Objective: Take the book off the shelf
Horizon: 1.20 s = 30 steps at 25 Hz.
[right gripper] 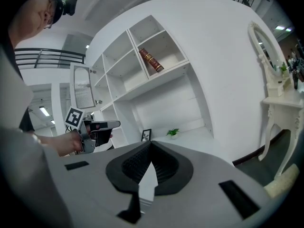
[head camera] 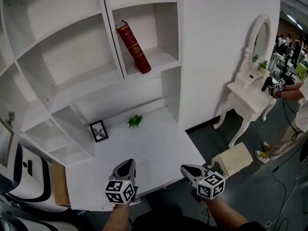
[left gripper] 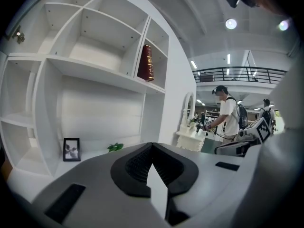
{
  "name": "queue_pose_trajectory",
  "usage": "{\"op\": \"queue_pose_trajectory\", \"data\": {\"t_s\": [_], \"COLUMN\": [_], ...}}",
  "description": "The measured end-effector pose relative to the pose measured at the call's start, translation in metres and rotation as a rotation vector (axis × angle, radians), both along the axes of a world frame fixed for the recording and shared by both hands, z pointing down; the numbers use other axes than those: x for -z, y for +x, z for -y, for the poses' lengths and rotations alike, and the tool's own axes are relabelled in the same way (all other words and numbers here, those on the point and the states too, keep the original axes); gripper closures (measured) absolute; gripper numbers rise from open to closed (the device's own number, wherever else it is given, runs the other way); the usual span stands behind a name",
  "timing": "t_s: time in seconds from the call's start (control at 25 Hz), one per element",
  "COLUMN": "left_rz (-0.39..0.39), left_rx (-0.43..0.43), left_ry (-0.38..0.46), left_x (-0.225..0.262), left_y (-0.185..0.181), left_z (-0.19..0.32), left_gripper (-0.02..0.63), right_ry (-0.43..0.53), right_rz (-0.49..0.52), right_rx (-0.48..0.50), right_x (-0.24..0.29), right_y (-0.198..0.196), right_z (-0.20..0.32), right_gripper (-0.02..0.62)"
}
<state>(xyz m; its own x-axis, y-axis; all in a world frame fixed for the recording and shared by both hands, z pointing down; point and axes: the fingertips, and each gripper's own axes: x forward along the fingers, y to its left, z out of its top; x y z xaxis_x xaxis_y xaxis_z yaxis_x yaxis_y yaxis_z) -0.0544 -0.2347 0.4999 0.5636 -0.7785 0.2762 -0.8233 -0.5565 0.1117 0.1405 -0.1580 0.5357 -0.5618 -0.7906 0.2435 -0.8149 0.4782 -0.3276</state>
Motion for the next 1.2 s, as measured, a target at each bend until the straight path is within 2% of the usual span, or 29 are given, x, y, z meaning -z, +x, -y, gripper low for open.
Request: {"op": "queue_pose_trajectory", "data": {"t_s": [0.36,0.52,0.68,0.88,1.2], "left_rz": [-0.017,-0.004,-0.01,-0.006,-0.016], "left_rx": [-0.063,-0.107,-0.105,-0.074,-0.055], "left_ry": [0.039,0.039,0.033,0.042,0.07], "left_x": [0.01,0.006,0.004,0.011,0.035], "left_y": [-0.005,-0.005,-0.015,-0.024,-0.014], "left_z": [0.075,0.094,0.111,0.13,0.149], "left_gripper": [0.597,0.597,0.597,0.597,0.597], "right_ry": [0.019,0.023,0.007,-0.004,0.12], "right_rz": [-0.057,-0.056,-0.068,-0.101,-0.173], "right_rx": [-0.045,-0.04,-0.003,-0.01,0.006], "right_x": [0.019,0.022,0.013,0.017,0.091], "right_y": [-0.016,-0.047,-0.072,-0.063,-0.048], "right_z": [0.083,0.115,0.126,0.147,0.197], "right_gripper": [0.581,0.581,0.581,0.581,0.58]}}
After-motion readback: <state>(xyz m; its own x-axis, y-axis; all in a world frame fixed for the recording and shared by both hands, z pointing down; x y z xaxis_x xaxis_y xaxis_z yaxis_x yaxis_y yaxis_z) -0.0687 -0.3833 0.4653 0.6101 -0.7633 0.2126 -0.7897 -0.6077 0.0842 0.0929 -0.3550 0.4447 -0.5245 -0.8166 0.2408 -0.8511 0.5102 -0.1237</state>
